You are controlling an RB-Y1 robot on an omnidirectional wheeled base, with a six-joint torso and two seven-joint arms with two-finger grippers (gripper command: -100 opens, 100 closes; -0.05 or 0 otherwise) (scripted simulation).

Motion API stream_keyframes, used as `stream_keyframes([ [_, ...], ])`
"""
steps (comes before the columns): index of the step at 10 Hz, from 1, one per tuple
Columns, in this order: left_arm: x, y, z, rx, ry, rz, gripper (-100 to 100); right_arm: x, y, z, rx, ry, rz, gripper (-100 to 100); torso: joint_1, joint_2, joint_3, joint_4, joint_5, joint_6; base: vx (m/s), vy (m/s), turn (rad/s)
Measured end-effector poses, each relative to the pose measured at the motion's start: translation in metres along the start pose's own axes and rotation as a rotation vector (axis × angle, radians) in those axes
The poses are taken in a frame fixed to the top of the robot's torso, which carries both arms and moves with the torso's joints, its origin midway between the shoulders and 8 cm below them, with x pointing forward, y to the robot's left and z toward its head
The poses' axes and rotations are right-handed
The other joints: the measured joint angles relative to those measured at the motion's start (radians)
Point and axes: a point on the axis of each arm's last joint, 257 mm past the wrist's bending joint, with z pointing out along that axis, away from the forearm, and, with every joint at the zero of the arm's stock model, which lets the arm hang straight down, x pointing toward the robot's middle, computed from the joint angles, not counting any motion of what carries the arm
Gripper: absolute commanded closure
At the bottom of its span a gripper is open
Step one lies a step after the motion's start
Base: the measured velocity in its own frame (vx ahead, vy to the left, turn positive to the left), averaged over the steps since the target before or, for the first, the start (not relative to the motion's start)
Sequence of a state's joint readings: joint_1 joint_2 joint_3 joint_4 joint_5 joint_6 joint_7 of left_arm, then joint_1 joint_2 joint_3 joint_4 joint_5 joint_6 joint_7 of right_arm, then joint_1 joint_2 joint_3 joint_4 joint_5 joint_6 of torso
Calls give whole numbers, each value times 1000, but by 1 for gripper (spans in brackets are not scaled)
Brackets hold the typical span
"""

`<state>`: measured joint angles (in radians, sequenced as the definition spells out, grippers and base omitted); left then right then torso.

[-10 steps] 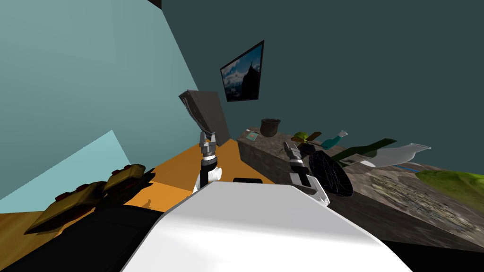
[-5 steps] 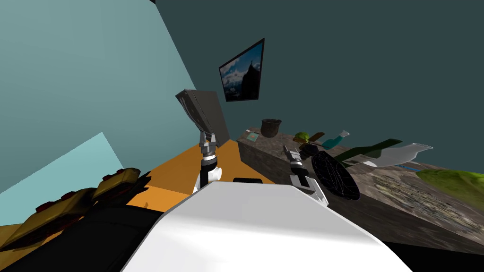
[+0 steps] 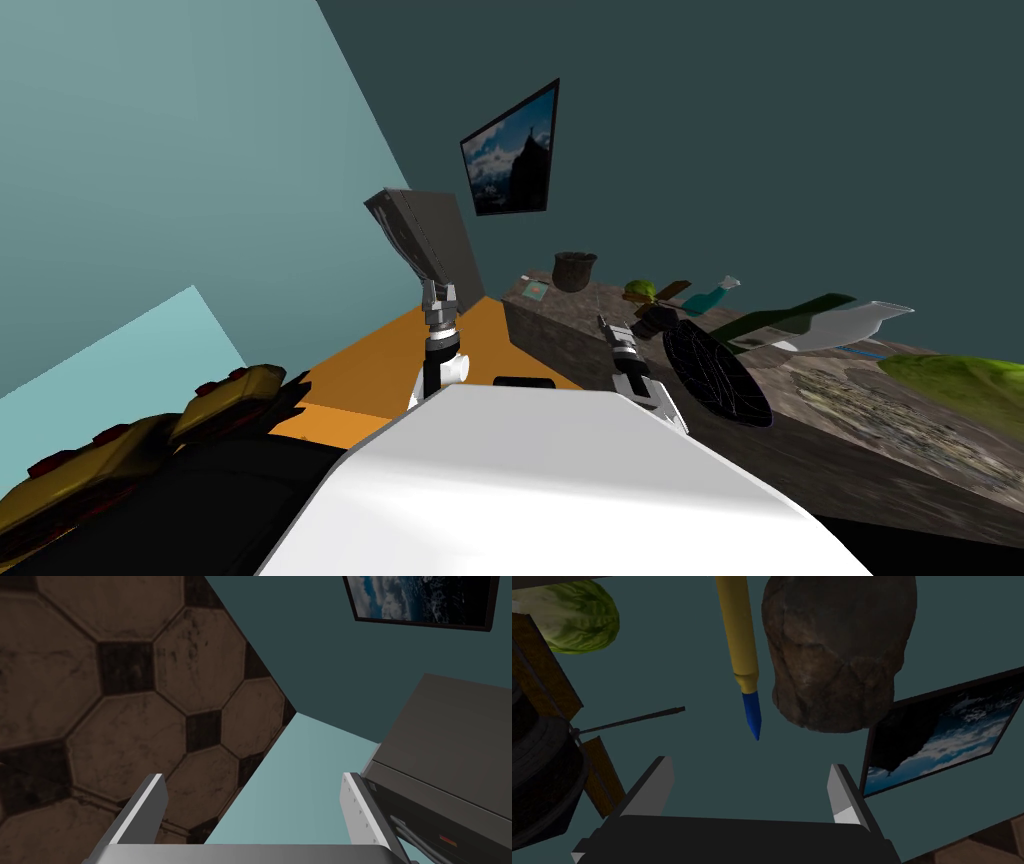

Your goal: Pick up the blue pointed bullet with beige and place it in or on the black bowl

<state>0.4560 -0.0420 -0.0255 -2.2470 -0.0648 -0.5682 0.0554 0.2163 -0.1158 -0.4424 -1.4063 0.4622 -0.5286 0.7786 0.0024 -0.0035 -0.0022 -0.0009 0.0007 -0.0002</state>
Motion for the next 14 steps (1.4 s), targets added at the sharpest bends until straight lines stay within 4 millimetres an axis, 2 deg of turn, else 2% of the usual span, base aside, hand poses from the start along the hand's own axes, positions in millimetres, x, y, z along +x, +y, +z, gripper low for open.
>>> stream_keyframes([
  [6,0,0,0,0,0,0,0,46,-23,-10,52,109,-129,-100,-1,1,0,0,0,0,33,39,-34],
  [7,0,0,0,0,0,0,0,47,-23,-10,52,111,-133,0,-2,2,1,0,0,0,0,0,0],
  [8,0,0,0,0,0,0,0,47,-23,-10,52,111,-132,-100,-3,3,2,1,0,0,-22,-16,70],
  [13,0,0,0,0,0,0,0,46,-19,21,82,105,-134,-100,-6,6,4,1,-1,0,-40,-35,57],
  [14,0,0,0,0,0,0,0,46,-19,22,84,106,-135,100,-5,5,3,1,-1,0,0,0,0],
])
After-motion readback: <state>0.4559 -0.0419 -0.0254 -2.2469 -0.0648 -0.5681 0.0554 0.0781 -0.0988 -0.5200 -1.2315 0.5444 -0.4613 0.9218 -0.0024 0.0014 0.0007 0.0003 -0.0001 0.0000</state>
